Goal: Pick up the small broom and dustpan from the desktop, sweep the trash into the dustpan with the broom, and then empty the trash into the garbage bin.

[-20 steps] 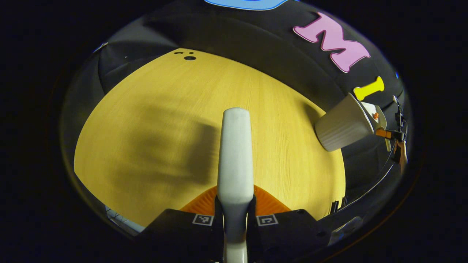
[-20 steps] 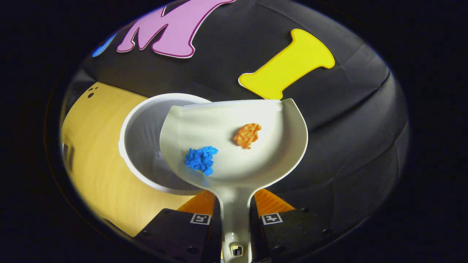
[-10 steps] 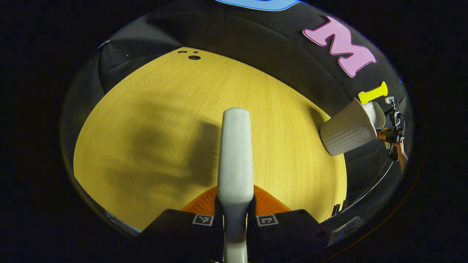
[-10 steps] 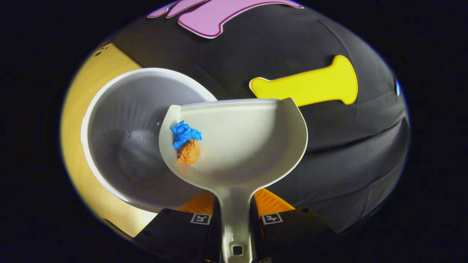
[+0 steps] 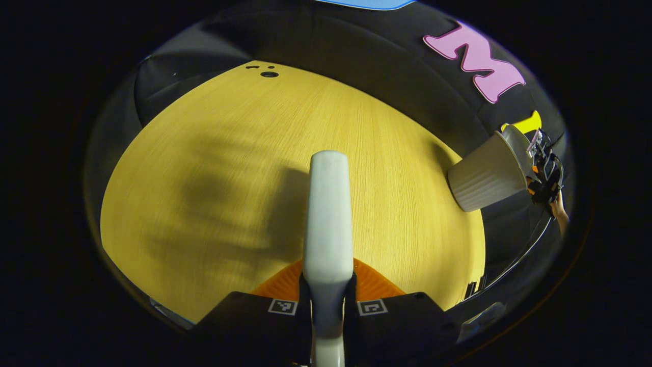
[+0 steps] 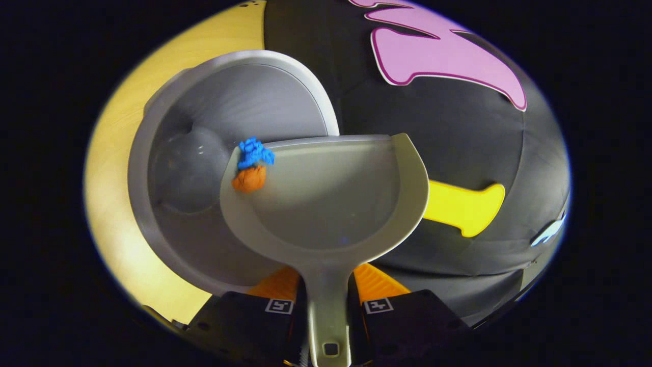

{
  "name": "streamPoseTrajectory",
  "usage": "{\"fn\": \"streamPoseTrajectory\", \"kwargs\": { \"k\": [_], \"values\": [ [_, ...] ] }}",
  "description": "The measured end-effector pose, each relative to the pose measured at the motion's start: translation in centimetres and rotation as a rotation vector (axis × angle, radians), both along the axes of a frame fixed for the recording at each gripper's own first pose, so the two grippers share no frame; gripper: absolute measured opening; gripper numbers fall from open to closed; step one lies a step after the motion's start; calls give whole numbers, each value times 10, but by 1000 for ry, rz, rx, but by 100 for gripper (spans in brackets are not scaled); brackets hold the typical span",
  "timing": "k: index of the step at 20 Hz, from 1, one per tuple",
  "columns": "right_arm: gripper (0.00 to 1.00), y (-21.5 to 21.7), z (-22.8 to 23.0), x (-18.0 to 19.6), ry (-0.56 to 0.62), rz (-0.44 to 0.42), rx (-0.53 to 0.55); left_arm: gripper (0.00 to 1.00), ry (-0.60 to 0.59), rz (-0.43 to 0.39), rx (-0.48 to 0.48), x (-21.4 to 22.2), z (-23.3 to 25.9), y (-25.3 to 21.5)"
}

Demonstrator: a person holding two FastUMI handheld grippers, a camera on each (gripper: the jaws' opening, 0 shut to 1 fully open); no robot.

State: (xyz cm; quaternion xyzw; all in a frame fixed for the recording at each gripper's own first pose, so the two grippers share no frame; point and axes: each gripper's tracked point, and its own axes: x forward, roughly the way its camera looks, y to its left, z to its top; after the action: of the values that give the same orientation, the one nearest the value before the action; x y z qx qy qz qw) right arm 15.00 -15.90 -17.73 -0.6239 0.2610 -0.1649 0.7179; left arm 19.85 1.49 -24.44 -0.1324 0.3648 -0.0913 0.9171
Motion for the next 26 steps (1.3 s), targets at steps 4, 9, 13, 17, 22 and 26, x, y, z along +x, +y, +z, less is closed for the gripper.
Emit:
{"fn": "streamPoseTrajectory", "kwargs": {
  "k": [4,9,13,17,22,26],
  "values": [
    [35,-1,1,-1,32,-4,-87,28,14,-20,21,1,-4,-4],
    [35,3,-6,-4,38,-36,23,28,10,-37,48,1,-2,-6],
    [35,5,-5,-9,16,-52,134,27,6,-53,69,-1,2,-5],
    [35,5,-1,-15,-72,-99,332,29,3,-75,100,-5,10,-4],
    [35,5,-1,-11,-229,-172,641,29,-30,-121,145,-8,28,-3],
    [35,16,8,-2,-363,-186,877,28,-55,-154,169,-15,41,-6]
  ]
}}
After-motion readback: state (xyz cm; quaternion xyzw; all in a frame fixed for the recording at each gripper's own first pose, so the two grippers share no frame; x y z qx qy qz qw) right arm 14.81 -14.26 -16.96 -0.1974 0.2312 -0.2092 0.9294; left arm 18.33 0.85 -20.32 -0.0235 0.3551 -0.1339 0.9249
